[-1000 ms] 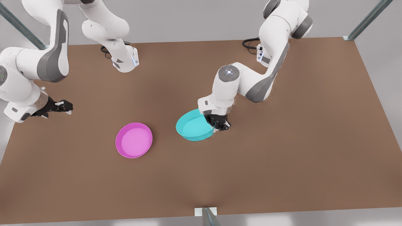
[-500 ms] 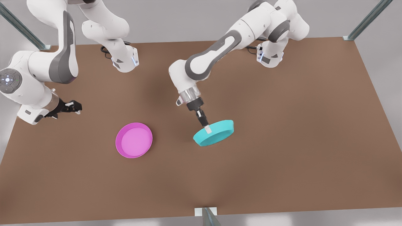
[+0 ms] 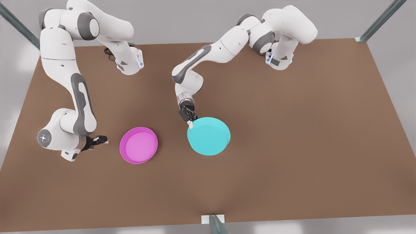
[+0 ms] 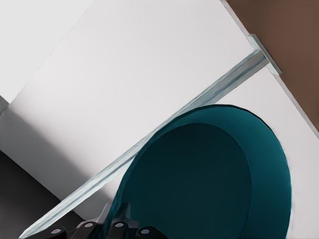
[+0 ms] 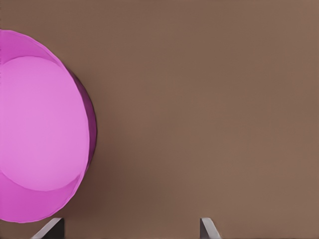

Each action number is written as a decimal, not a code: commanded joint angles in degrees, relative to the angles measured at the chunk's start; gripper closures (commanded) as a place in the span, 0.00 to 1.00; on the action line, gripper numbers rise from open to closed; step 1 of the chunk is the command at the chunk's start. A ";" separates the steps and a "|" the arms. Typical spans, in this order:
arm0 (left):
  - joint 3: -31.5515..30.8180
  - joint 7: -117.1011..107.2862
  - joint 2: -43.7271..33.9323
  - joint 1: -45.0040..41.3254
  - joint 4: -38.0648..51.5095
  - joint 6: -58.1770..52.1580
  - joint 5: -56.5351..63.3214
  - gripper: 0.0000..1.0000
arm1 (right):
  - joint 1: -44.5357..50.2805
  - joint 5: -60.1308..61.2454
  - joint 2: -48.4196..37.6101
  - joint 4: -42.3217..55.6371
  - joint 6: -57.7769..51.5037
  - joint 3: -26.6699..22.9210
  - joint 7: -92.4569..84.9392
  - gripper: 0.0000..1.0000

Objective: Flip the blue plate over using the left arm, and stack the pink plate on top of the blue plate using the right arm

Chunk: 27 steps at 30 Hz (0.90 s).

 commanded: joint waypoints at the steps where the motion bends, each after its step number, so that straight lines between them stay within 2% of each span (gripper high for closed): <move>1: 0.01 0.00 0.42 -0.37 0.03 -0.12 -3.38 0.79 | 0.01 2.01 0.28 -0.09 -0.01 0.12 0.00 0.00; 5: -0.61 -3.60 2.09 -1.34 0.21 -0.12 -4.53 0.79 | 0.10 10.11 3.36 0.70 1.92 0.12 0.18 0.00; 9: -1.75 -8.25 6.31 -2.31 4.78 -0.47 -8.30 0.79 | 0.18 10.37 4.94 1.67 3.50 0.30 9.67 0.00; 13: -1.75 -15.12 6.58 -4.07 4.08 -2.40 -11.38 0.79 | 0.18 10.63 4.94 1.76 3.07 0.91 16.08 0.00; 21: -1.93 -15.56 7.02 -4.94 3.73 -2.14 -13.84 0.76 | 0.27 13.10 5.38 1.67 -0.97 1.70 12.31 0.00; 22: -2.10 -14.42 6.58 -5.65 3.73 -2.41 -16.92 0.47 | 0.27 13.10 5.38 1.67 -1.06 1.70 12.31 0.00; 23: -2.10 -14.42 6.49 -5.56 3.73 -1.53 -16.92 0.24 | 0.27 13.10 5.47 1.67 -0.97 2.23 12.31 0.00; 24: -2.10 -14.51 6.49 -5.39 3.64 -0.47 -16.92 0.10 | 0.27 13.10 5.47 1.67 -0.97 2.32 12.31 0.00; 25: -2.10 -14.50 6.40 -5.30 3.73 1.29 -16.92 0.03 | 0.27 13.10 5.73 1.76 -0.97 2.32 12.40 0.00; 27: -2.19 -14.59 6.14 -5.21 3.73 1.73 -19.81 0.01 | 0.18 13.10 6.17 1.85 -0.89 2.40 12.40 0.00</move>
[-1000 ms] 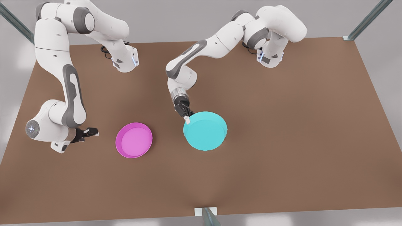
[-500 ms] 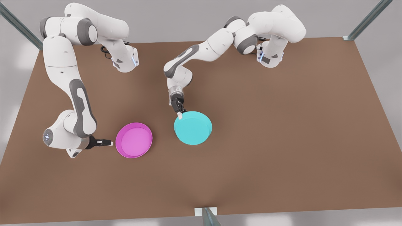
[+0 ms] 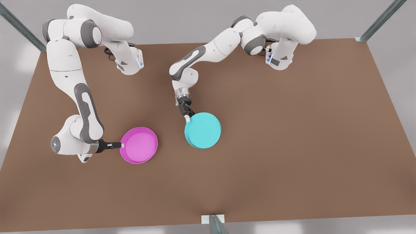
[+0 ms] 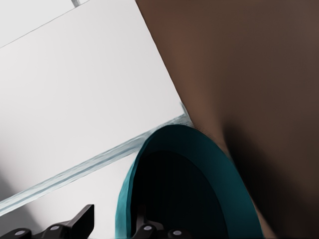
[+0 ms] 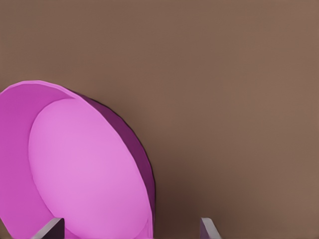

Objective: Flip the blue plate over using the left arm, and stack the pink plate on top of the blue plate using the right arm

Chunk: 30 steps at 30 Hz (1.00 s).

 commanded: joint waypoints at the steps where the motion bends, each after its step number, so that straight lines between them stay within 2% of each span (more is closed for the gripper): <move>1: 0.00 -0.02 -0.25 0.04 0.02 0.21 -5.38 0.01 | -0.01 0.00 0.03 0.13 0.00 0.05 0.00 0.00; 3: -0.53 -0.98 -0.68 0.04 0.55 0.30 -6.79 0.00 | 0.08 0.09 0.82 0.48 0.61 0.22 0.52 0.00; 5: -0.35 -8.00 -1.48 0.04 0.55 1.27 -7.23 0.00 | 0.08 0.18 1.52 0.57 0.79 1.28 5.53 0.00; 10: 0.61 -29.89 -0.95 -0.13 0.20 1.36 -3.72 0.00 | 0.08 0.00 2.05 0.39 0.79 1.37 5.10 0.00; 11: 1.05 -34.82 -0.86 -0.04 0.11 1.18 -1.34 0.00 | 0.08 0.00 2.22 0.48 0.79 1.37 5.10 0.09; 12: 2.81 -37.89 -0.86 -0.31 0.11 0.65 -0.99 0.00 | 0.08 -0.09 2.22 0.48 0.79 1.37 5.01 0.25; 13: 3.34 -40.45 -0.95 -0.31 0.55 0.48 -1.08 0.00 | 0.08 -0.09 2.40 0.48 0.88 1.37 3.61 0.33; 14: 3.34 -40.97 -0.77 -0.22 0.64 0.56 -0.90 0.00 | 0.08 -0.17 2.40 0.57 1.49 1.37 3.34 0.36; 15: 5.71 -44.66 -0.86 -0.40 1.34 0.48 -0.81 0.00 | 0.08 -0.26 2.40 0.48 2.46 1.37 3.34 0.36; 22: 5.62 -54.07 0.81 -1.63 2.57 1.62 -0.90 0.00 | 0.08 -0.26 2.57 0.48 2.46 1.37 3.25 0.36; 25: 3.26 -61.35 0.28 -2.86 9.33 2.23 -1.16 0.00 | 0.08 -0.26 2.49 0.48 2.37 1.37 3.25 0.30; 28: 2.29 -86.41 -1.30 -4.53 11.36 1.45 -1.08 0.00 | 0.07 -0.26 2.40 0.48 2.11 1.37 3.34 0.30; 29: 1.67 -86.33 -3.75 -4.88 10.57 0.39 -3.52 0.00 | -0.01 -0.26 2.31 0.48 2.02 1.37 3.34 0.31; 30: 1.76 -85.63 -8.75 -4.62 9.79 1.00 -11.07 0.00 | -0.01 -0.26 2.31 0.48 1.93 1.46 3.16 0.45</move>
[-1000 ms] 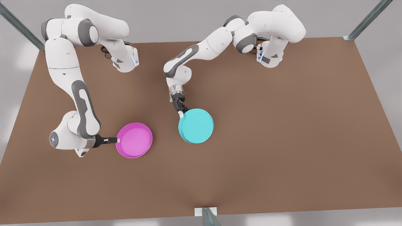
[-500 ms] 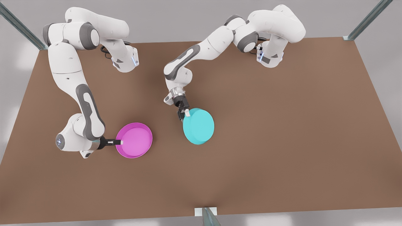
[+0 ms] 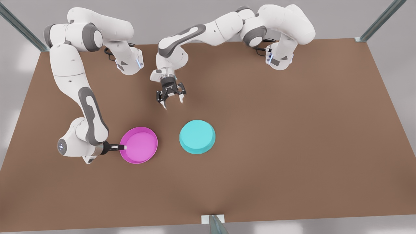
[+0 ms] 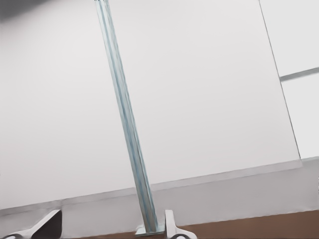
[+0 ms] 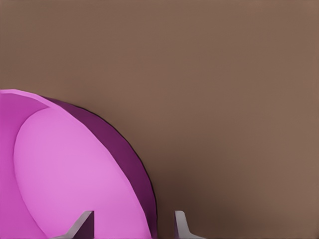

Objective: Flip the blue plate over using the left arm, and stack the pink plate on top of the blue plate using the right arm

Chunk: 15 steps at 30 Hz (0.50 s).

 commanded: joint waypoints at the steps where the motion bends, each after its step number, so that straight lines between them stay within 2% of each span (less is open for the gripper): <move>1: 0.00 0.16 -1.74 0.40 -1.71 0.30 -8.83 0.00 | 0.00 -0.01 0.03 0.00 0.00 0.00 0.00 0.50; 3: -0.09 2.52 -20.99 7.86 -22.20 11.37 -14.37 0.00 | 0.00 -0.09 0.12 0.00 -0.18 0.00 0.00 0.49; 4: -0.09 11.81 -27.94 12.51 -26.61 17.34 -21.12 0.00 | 0.00 -0.09 0.12 0.00 -0.27 0.00 0.08 0.49; 6: 0.00 43.10 -38.23 24.39 -26.70 23.42 -45.11 0.00 | 0.00 -0.09 0.12 0.00 -0.27 0.00 0.17 0.51; 7: 0.70 68.46 -45.26 32.28 -26.70 22.46 -64.85 0.00 | 0.00 -0.09 0.12 0.00 -0.27 0.00 0.00 0.54; 8: 2.01 84.22 -49.31 37.91 -26.70 18.09 -76.13 0.00 | 0.00 -0.09 0.21 -0.09 -0.27 0.00 0.08 0.54; 9: 6.66 99.95 -53.00 41.70 -26.70 11.50 -84.04 0.00 | 0.00 -0.09 0.39 -0.09 -0.27 0.00 0.08 0.54; 10: 14.38 107.02 -55.72 41.98 -26.26 8.58 -92.23 0.00 | 0.00 -0.09 0.47 -0.09 -0.27 0.00 0.08 0.54; 11: 17.22 107.56 -57.57 41.98 -25.83 2.09 -91.90 0.00 | 0.00 -0.18 0.65 -0.09 -0.27 0.00 0.08 0.54; 12: 17.31 107.56 -57.32 41.98 -24.43 -3.10 -90.24 0.00 | 0.00 -0.62 0.65 -0.09 -0.27 0.00 0.17 0.54; 13: 17.84 105.82 -54.79 42.06 -24.16 -6.53 -84.80 0.00 | 0.00 -0.71 0.65 0.00 -0.27 0.00 0.08 0.54; 14: 21.17 107.74 -54.77 42.06 -23.98 -16.04 -84.69 0.02 | -0.09 -0.80 0.65 -0.09 -0.27 0.00 0.08 0.54; 15: 22.85 107.83 -53.98 42.06 -24.15 -12.01 -87.93 0.02 | -0.09 -0.80 0.65 -0.09 -0.27 0.00 0.08 0.55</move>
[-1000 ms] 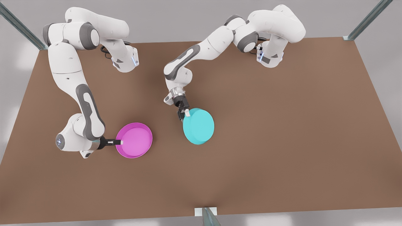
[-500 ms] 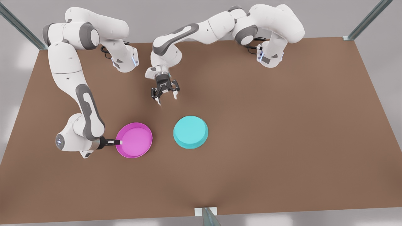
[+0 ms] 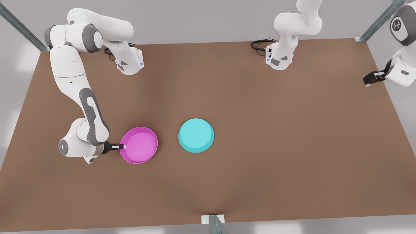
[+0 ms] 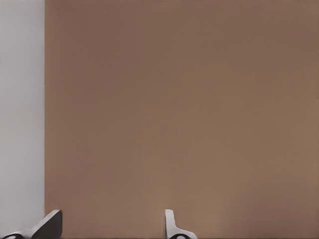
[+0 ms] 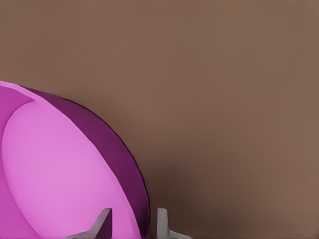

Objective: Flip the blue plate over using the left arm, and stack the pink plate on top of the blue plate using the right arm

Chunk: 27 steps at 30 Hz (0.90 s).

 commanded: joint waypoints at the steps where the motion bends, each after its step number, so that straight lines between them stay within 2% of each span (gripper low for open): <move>1: 0.47 -0.08 0.31 -20.09 -0.73 1.79 -7.46 0.01 | 0.00 0.00 0.00 0.00 0.00 0.00 0.00 0.59; 2: -0.92 -0.16 4.16 -15.99 0.13 3.22 -10.17 0.01 | 0.00 0.00 0.17 0.09 0.00 0.00 0.00 0.60; 4: -17.36 -0.25 9.98 0.03 2.86 5.06 -11.51 0.00 | 0.00 -0.35 0.26 0.09 0.00 0.00 0.09 0.60; 5: -20.62 -0.96 15.34 3.55 10.41 4.09 -9.93 0.00 | 0.00 -0.35 0.44 0.09 0.00 0.00 0.00 0.60; 6: -22.81 -1.13 15.70 4.26 11.30 4.97 -8.26 0.00 | 0.00 -0.35 0.44 0.09 0.09 0.00 0.00 0.60; 8: -23.44 -1.22 16.75 5.14 11.12 5.24 -8.43 0.00 | 0.09 -0.35 0.44 0.09 0.00 0.00 0.00 0.65; 12: -23.35 2.37 15.52 5.05 11.21 7.24 -6.06 0.00 | 0.00 -0.35 0.61 0.09 0.09 0.00 -0.09 0.65; 13: -23.44 2.65 13.25 5.05 9.82 6.47 -6.58 0.00 | 0.00 -0.35 0.61 0.09 0.09 0.00 -0.09 0.65; 14: -23.35 1.60 7.10 5.05 1.48 7.08 -6.68 0.00 | -0.09 -0.35 0.61 0.09 0.09 0.00 -0.09 0.65; 15: -24.05 -1.22 5.07 4.96 -0.29 6.99 -6.15 0.00 | -0.17 -0.35 0.61 0.09 0.00 0.00 -0.09 0.65; 22: -24.23 -0.43 7.08 4.61 0.84 7.17 -6.32 0.00 | -0.18 -0.35 1.05 0.09 0.44 0.00 -0.09 0.70; 24: -24.23 -0.43 7.08 4.61 0.93 7.17 -6.41 0.00 | -0.26 -0.35 1.05 0.09 0.35 0.00 -0.26 0.79; 27: -24.23 -0.43 7.08 4.61 0.93 7.08 -6.59 0.00 | -0.35 -0.35 1.14 0.09 0.35 0.00 -1.58 0.79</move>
